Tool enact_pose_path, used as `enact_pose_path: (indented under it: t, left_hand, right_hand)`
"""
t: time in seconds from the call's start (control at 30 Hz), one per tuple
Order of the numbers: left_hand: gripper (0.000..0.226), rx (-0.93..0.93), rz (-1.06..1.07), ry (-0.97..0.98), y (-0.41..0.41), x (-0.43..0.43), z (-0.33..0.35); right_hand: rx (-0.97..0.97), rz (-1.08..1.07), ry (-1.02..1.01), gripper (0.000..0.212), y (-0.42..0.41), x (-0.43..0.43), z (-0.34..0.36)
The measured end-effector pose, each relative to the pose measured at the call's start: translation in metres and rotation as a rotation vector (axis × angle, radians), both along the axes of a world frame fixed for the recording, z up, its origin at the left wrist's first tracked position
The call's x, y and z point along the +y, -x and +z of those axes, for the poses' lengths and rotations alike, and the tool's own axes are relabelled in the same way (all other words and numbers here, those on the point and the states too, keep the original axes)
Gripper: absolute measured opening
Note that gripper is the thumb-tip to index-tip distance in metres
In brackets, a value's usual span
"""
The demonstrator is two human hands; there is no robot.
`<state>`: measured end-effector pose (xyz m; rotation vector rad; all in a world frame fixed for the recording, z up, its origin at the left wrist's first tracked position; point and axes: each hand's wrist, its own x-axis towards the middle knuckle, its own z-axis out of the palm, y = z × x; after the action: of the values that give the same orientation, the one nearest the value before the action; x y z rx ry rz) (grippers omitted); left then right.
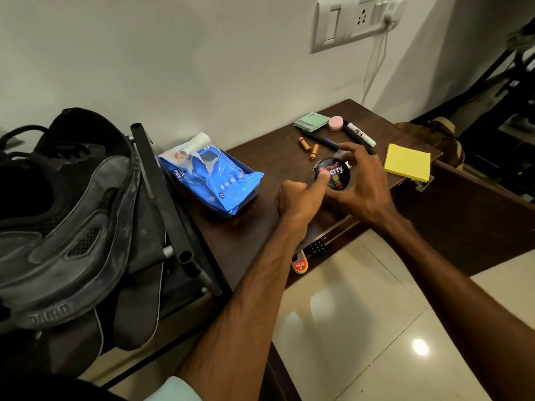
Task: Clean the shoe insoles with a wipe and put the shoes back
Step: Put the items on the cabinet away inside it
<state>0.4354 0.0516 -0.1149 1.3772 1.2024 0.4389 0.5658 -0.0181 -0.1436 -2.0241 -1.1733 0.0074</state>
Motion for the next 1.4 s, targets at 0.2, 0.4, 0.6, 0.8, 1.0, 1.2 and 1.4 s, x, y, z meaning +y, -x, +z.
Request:
enact_pose_path:
  t: [0.2, 0.4, 0.6, 0.8, 1.0, 1.2, 1.4]
  left_hand:
    - [0.022, -0.028, -0.063, 0.112, 0.003, -0.005, 0.000]
    - [0.028, -0.067, 0.074, 0.147, 0.005, 0.000, -0.003]
    - [0.029, -0.096, 0.076, 0.148, 0.001, -0.002, -0.007]
    - [0.020, -0.107, 0.033, 0.149, 0.002, -0.002, -0.009]
    - [0.016, -0.139, 0.035, 0.159, 0.004, 0.001, -0.011]
    - [0.020, -0.120, 0.025, 0.140, 0.007, -0.002, -0.009]
    - [0.023, -0.036, -0.121, 0.170, 0.011, -0.025, -0.002]
  right_hand:
    - [0.045, 0.145, 0.068, 0.099, 0.012, -0.031, 0.007]
    - [0.426, 0.081, 0.052, 0.055, -0.031, -0.034, 0.029]
    - [-0.003, -0.231, 0.215, 0.035, -0.066, 0.017, 0.025]
    - [-0.170, -0.265, 0.510, 0.052, -0.076, 0.055, 0.023]
    - [-0.191, -0.260, 0.414, 0.041, -0.068, 0.058, 0.016]
    - [0.055, -0.171, 0.192, 0.016, -0.046, 0.027, 0.027]
    - [0.192, -0.315, -0.038, 0.015, -0.011, -0.053, 0.026]
